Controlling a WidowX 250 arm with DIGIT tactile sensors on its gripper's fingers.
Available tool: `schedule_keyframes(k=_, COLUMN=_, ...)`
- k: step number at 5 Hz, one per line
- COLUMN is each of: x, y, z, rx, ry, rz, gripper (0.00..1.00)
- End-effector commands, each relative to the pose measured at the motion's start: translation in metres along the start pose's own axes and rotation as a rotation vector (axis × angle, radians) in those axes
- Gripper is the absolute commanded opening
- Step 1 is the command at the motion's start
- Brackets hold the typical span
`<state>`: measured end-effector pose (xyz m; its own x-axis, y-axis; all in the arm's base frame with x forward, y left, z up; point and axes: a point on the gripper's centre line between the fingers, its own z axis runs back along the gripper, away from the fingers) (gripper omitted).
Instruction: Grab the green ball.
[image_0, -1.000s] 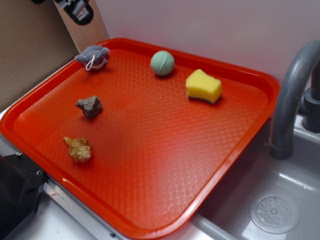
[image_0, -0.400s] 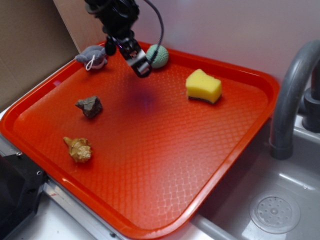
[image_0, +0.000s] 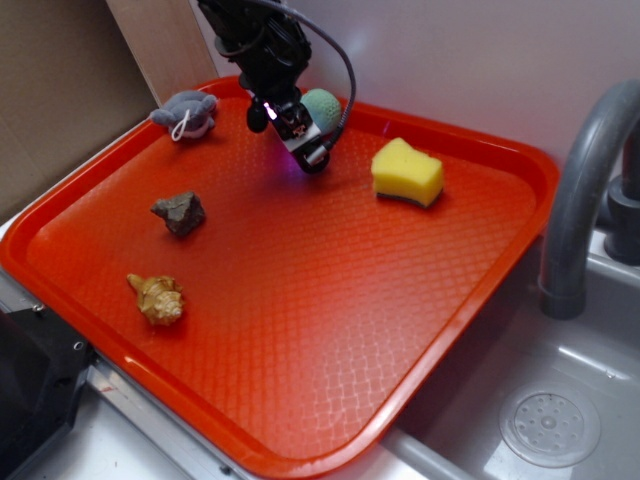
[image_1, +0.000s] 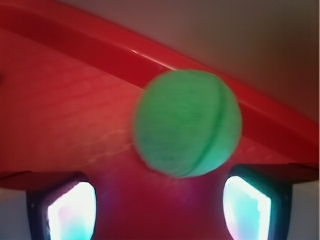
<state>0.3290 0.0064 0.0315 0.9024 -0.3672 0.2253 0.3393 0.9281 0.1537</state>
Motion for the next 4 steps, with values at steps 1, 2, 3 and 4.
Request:
schedule_keyframes(k=1, x=0.020, y=0.010, z=0.026, rx=0.034, ry=-0.092, rz=0.051, gripper=1.00)
schedule_keyframes(k=2, x=0.025, y=0.022, z=0.021, rx=0.082, ry=-0.106, rz=0.112, gripper=1.00)
schedule_keyframes(k=3, x=0.031, y=0.031, z=0.014, rx=0.139, ry=-0.110, rz=0.154, gripper=1.00)
schedule_keyframes(k=4, x=0.031, y=0.031, z=0.010, rx=0.097, ry=-0.098, rz=0.217, gripper=0.72)
